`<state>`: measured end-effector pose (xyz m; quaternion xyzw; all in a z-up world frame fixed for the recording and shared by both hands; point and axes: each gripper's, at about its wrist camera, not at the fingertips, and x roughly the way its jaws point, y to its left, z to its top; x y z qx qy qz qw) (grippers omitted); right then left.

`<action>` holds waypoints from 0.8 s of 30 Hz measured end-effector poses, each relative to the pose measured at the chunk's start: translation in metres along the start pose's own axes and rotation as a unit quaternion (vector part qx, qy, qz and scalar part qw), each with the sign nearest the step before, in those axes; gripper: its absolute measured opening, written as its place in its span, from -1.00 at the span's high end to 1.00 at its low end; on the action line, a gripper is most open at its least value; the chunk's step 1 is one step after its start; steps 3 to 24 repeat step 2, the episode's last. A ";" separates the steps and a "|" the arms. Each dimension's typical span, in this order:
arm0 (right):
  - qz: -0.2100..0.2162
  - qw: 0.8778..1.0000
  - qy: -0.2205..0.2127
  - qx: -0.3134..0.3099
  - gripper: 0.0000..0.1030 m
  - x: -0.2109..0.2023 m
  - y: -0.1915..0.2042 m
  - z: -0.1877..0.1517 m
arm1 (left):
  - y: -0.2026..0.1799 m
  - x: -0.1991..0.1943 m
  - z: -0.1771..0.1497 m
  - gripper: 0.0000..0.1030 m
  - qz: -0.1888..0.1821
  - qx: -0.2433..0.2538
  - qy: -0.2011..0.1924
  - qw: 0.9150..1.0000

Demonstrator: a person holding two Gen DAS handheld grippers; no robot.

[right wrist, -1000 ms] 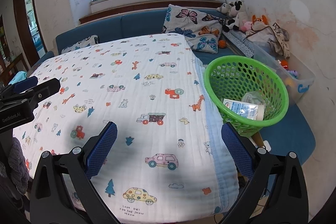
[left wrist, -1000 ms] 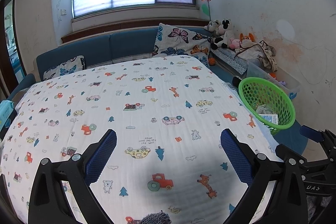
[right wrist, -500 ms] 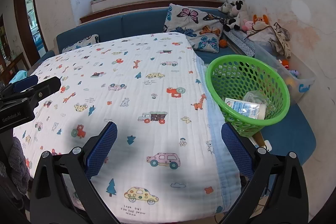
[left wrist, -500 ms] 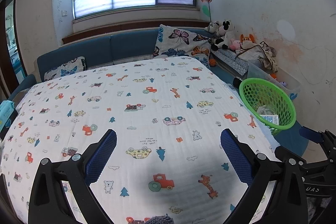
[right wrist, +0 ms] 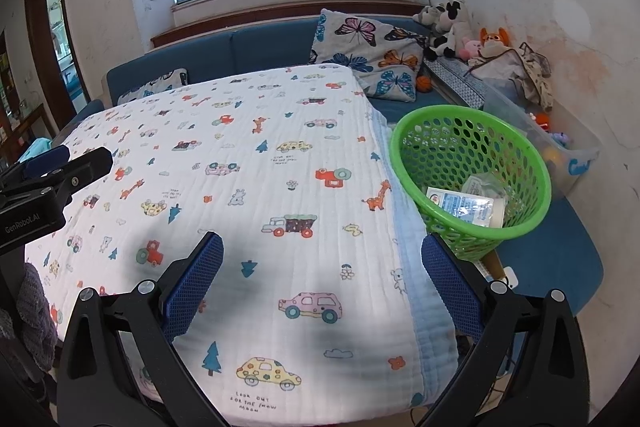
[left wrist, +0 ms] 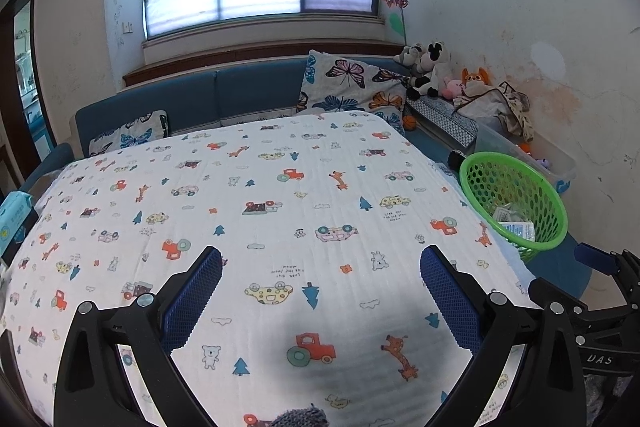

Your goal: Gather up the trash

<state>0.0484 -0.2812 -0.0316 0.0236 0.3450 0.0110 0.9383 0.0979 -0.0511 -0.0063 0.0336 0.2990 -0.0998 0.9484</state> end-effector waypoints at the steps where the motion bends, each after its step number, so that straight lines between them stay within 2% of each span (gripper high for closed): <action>1: 0.000 1.000 0.000 0.000 -0.91 0.000 0.000 0.000 | 0.000 0.000 0.000 -0.86 0.001 0.000 0.000 1.000; 24: 0.000 1.000 0.000 0.000 -0.91 0.000 0.000 0.000 | 0.000 0.001 0.000 -0.86 0.001 0.000 0.000 1.000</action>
